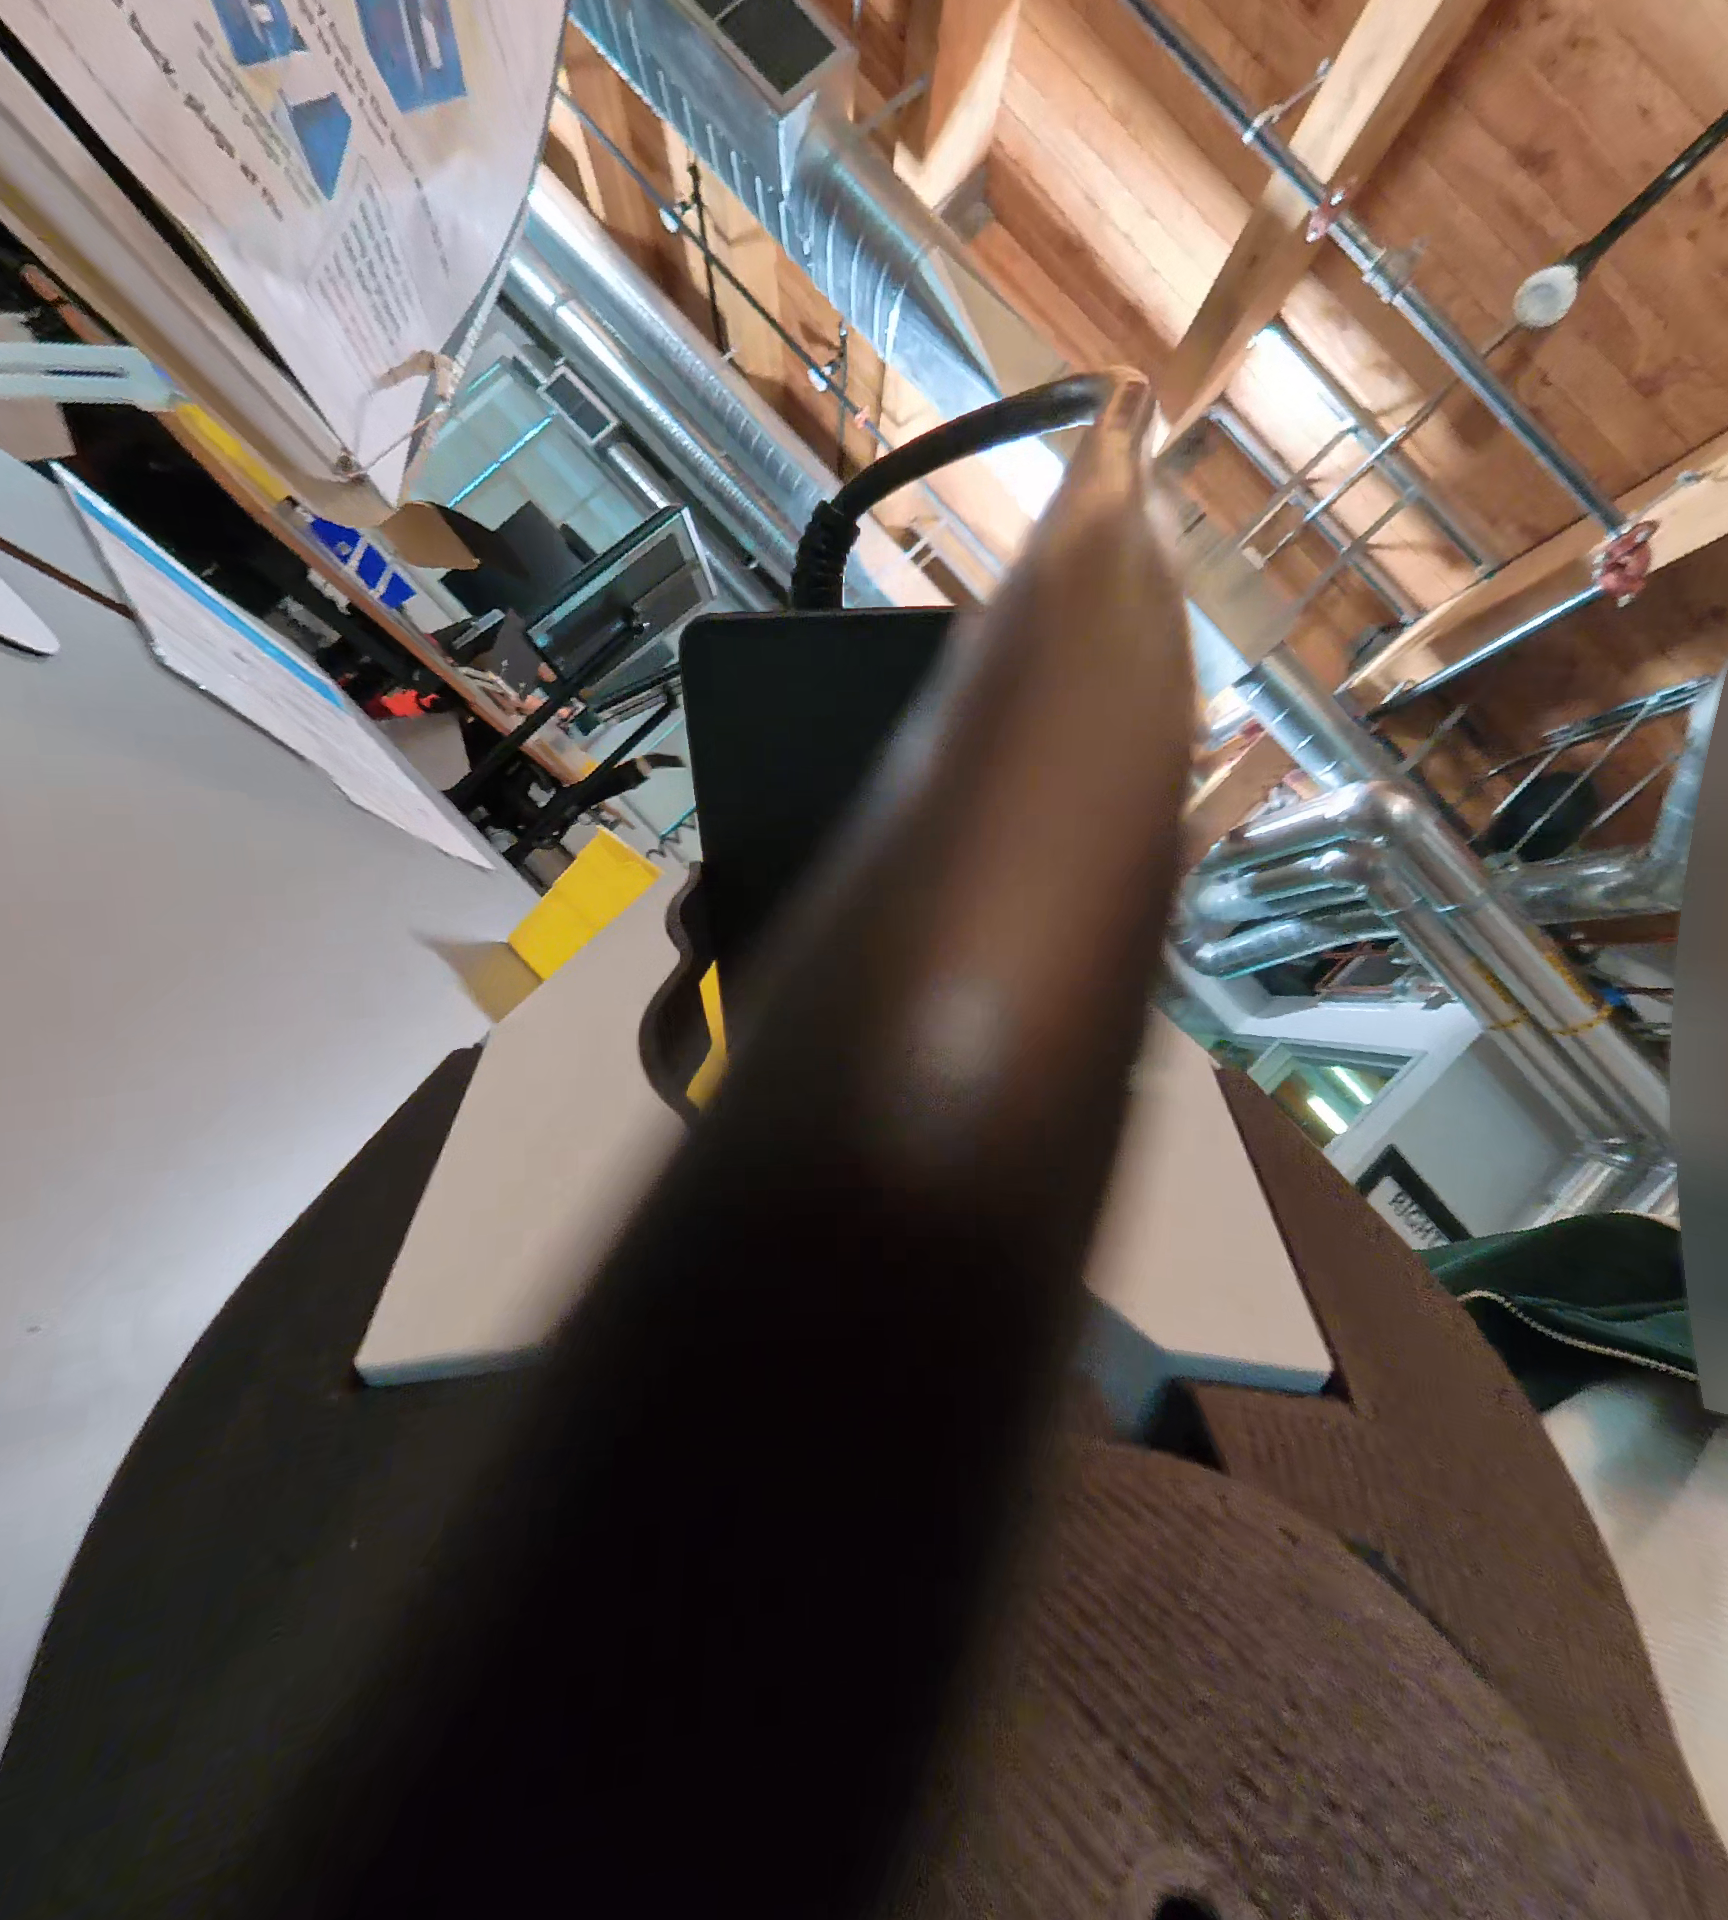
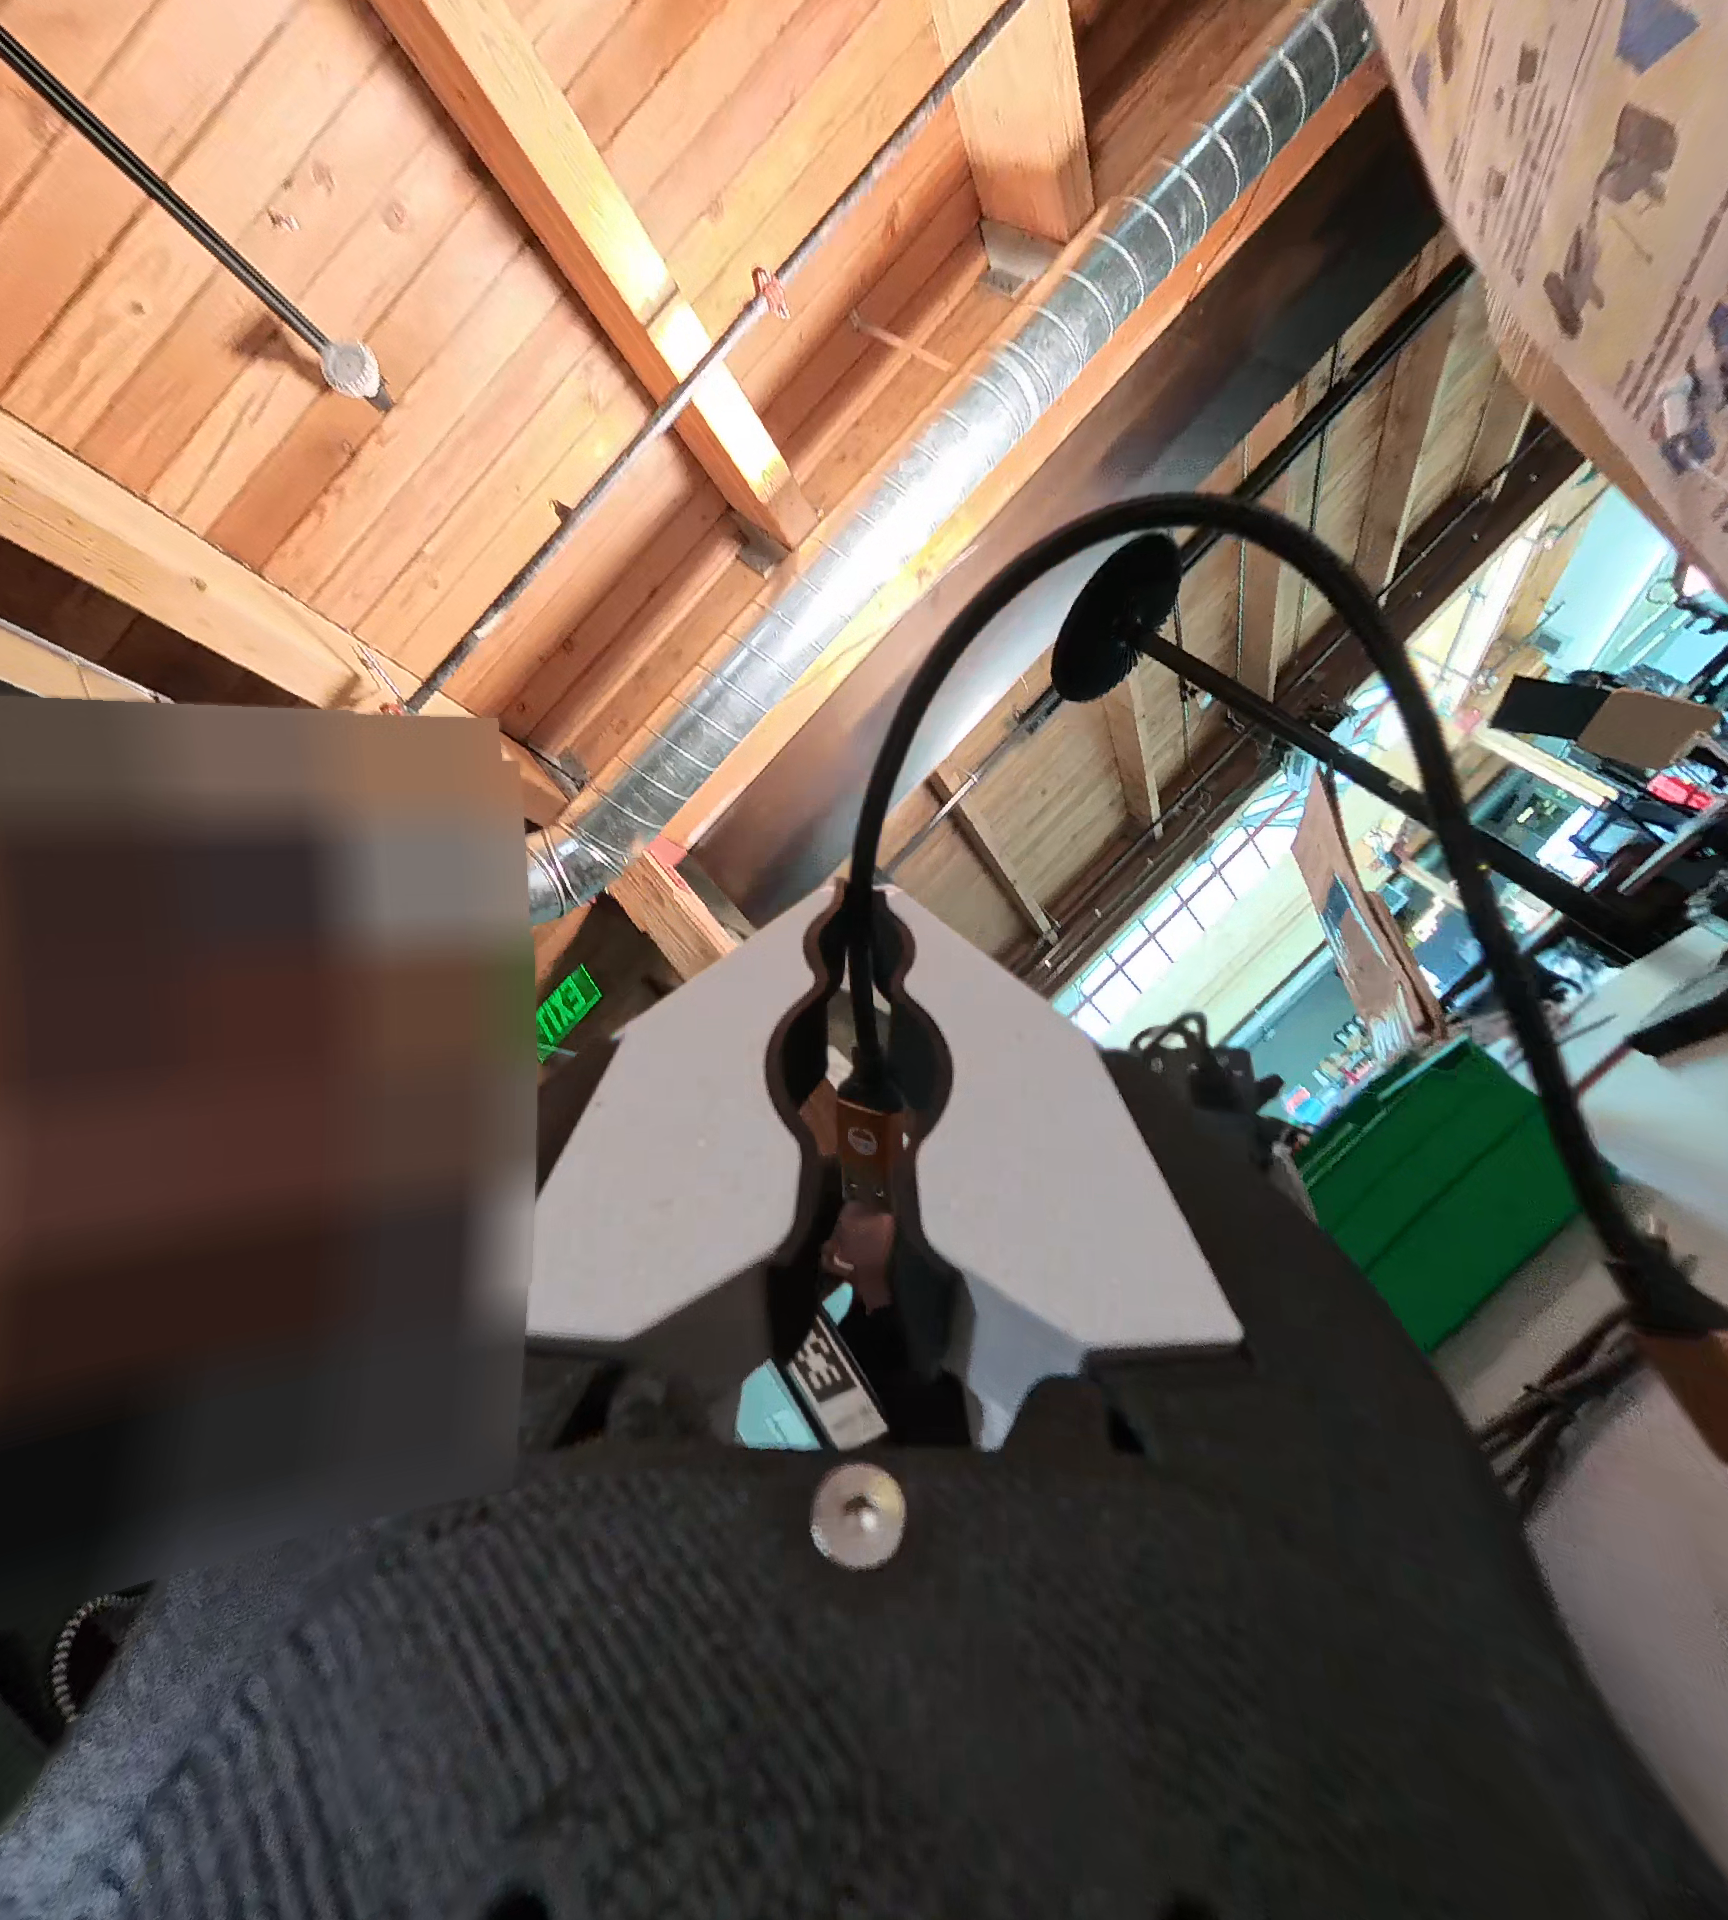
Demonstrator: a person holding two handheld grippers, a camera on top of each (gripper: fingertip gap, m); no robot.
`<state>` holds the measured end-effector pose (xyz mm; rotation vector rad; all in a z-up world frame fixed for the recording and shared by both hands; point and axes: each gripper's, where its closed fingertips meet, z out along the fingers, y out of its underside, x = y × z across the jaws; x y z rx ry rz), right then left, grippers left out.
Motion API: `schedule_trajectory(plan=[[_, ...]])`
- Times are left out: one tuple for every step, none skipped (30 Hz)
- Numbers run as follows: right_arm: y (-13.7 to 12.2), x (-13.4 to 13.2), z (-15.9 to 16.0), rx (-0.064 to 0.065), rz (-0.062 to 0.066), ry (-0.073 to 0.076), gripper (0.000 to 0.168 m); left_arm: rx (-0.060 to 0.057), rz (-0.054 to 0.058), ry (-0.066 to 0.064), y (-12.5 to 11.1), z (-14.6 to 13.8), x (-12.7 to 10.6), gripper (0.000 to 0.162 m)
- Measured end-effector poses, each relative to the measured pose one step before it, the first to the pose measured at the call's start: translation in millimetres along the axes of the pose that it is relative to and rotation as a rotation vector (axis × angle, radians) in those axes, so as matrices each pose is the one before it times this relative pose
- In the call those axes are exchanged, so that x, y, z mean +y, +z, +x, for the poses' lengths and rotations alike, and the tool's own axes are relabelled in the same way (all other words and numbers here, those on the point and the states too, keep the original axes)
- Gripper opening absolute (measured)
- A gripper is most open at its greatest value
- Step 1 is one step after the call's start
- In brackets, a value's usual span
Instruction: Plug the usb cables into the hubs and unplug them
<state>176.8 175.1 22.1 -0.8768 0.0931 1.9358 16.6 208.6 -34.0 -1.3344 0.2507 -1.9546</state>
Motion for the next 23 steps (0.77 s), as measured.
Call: schedule_trajectory(plan=[[1.52, 4.94, 1.45, 0.0072, -0.0199, -0.0076, 0.003, 0.0224, 0.0081, -0.0112, -0.6, 2.88, -1.41, 0.057], [1.45, 4.62, 1.2, 0.0068, -0.0196, -0.0083, 0.003, 0.0261, 0.0079, -0.0129, -0.44, 3.58, -1.36, 0.057], [1.25, 4.27, 1.42, 0.0083, -0.0202, -0.0093, 0.003, 0.0237, 0.0084, -0.0137, -0.16, 3.26, -1.31, 0.057], [0.98, 3.98, 1.81, 0.0122, -0.0203, -0.0101, 0.003, 0.0156, 0.0103, -0.0064, -0.08, 2.51, -1.42, 0.057], [0.71, 3.47, 2.19, 0.0161, -0.0194, -0.0108, 0.003, 0.0064, 0.0085, -0.0001, -0.15, 1.13, -1.05, 0.057], [0.78, 2.95, 2.47, 0.02, -0.0186, -0.0115, 0.003, 0.0003, 0.003, 0.0013, -0.18, 0.04, -0.33, 0.057], [0.76, 2.77, 3.15, 0.0251, -0.0189, -0.0118, 0.003, -0.0022, -0.0002, 0.001, 0.03, -0.54, 0.06, 0.057], [0.81, 2.66, 2.55, 0.023, -0.018, -0.0132, 0.003, 0.0011, 0.0001, 0.0013, 0.04, -0.04, 0.08, 0.059], [0.92, 2.14, 0.81, 0.0131, -0.0139, -0.0141, 0.003, 0.0044, 0.0005, -0.0002, 0.2, 0.57, 0.02, 0.059], [1.0, 1.86, -0.3, 0.0063, -0.01, -0.0114, 0.002, 0.0065, 0.0007, -0.0017, 0.31, 1.14, 0.14, 0.057], [1.06, 1.46, -0.67, 0.0029, -0.0083, -0.0082, 0.002, 0.0063, 0.0006, -0.001, 0.28, 1.12, 0.23, 0.058], [0.95, 1.34, -0.75, 0.0023, -0.0075, -0.0086, 0.003, 0.0043, -0.0008, -0.0008, 0.26, 0.81, 0.48, 0.058], [0.74, 1.18, -0.53, 0.0043, -0.006, -0.0124, 0.002, 0.0005, -0.003, -0.0003, 0.31, 0.05, 0.74, 0.058], [0.66, 0.9, -0.25, 0.0066, -0.0053, -0.0161, 0.002, -0.0017, -0.003, 0.0013, 0.24, -0.34, 0.68, 0.059], [0.53, 1.06, -0.04, 0.008, -0.0064, -0.0175, 0.002, -0.0036, -0.0014, 0.0015, 0.12, -0.63, 0.42, 0.059], [0.51, 0.85, 0.36, 0.0096, -0.0064, -0.0161, 0.002, -0.0043, 0.0006, 0.001, -0.03, -0.68, 0.03, 0.058], [0.19, 0.3, 1.02, 0.0115, -0.003, -0.0124, 0.002, -0.0035, 0.0016, 0.0004, -0.16, -0.59, -0.23, 0.058], [-0.11, -0.35, 2.05, 0.0167, 0.0022, -0.0073, 0.002, -0.0038, 0.004, 0.0012, -0.37, -0.42, -0.79, 0.059], [-0.65, -0.97, 4.63, 0.0309, 0.0064, -0.002, 0.001, -0.0059, 0.0076, 0.0039, -0.59, -0.56, -1.33, 0.058], [-0.99, -0.87, 7.88, 0.0504, 0.0071, 0.001, 0.001, -0.0056, 0.0077, 0.0039, -0.79, -0.61, -1.47, 0.057], [-1.3, -0.21, 10.52, 0.0649, 0.0038, 0.0009, 0.001, -0.006, 0.0064, 0.0011, -0.75, -0.83, -1.49, 0.058], [-1.02, 0.92, 13.1, 0.0824, -0.0019, -0.0017, 0.002, -0.0056, 0.0071, -0.0014, -0.98, -1.14, -1.62, 0.06], [-0.66, 1.84, 16.19, 0.1076, -0.0062, -0.0064, 0.002, -0.0056, 0.0101, -0.0016, -0.89, -1.2, -1.89, 0.06]])
